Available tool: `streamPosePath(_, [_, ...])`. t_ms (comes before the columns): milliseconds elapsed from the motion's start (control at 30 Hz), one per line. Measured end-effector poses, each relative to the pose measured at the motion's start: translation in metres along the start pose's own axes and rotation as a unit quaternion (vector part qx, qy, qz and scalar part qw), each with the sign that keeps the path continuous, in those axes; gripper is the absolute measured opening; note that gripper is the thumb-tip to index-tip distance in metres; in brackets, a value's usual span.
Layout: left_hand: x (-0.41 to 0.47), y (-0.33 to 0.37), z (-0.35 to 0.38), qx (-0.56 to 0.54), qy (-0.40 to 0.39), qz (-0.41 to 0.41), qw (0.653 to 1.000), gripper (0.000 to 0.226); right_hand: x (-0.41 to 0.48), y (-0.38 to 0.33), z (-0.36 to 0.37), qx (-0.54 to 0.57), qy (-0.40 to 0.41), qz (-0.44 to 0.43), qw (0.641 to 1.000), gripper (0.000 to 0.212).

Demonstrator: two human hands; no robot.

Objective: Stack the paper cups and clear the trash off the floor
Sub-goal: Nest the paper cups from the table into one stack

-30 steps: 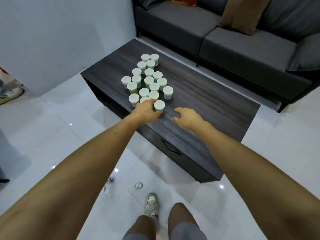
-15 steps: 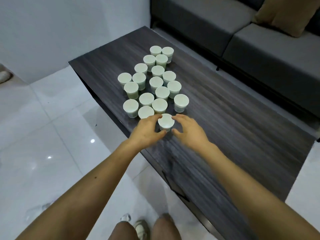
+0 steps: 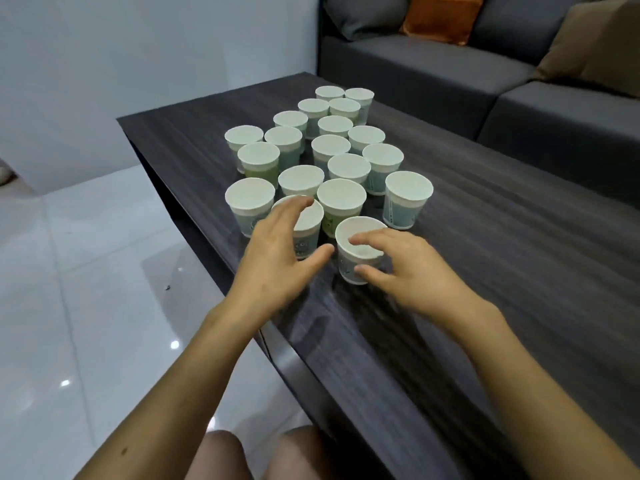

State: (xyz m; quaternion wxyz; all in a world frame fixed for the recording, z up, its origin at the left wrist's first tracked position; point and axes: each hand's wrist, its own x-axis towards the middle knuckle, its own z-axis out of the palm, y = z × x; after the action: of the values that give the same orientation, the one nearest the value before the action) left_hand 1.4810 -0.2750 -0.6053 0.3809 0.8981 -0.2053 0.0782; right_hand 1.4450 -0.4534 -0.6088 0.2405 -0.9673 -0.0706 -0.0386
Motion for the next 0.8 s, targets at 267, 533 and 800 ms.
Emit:
streamPosePath(267, [0.008, -0.023, 0.031, -0.022, 0.137, -0.08, 0.987, 0.067, 0.008, -0.001, 0.015, 0.066, 0.092, -0.019, 0.993, 0.015])
streamPosePath(533, [0.011, -0.021, 0.045, -0.113, 0.203, -0.114, 0.966, 0.081, 0.019, -0.007, 0.008, 0.083, 0.202, -0.042, 0.975, 0.028])
streamPosePath(800, [-0.001, -0.001, 0.054, -0.148, 0.133, -0.071, 0.977, 0.093, 0.009, -0.014, -0.02, 0.105, 0.357, -0.108, 0.922, 0.027])
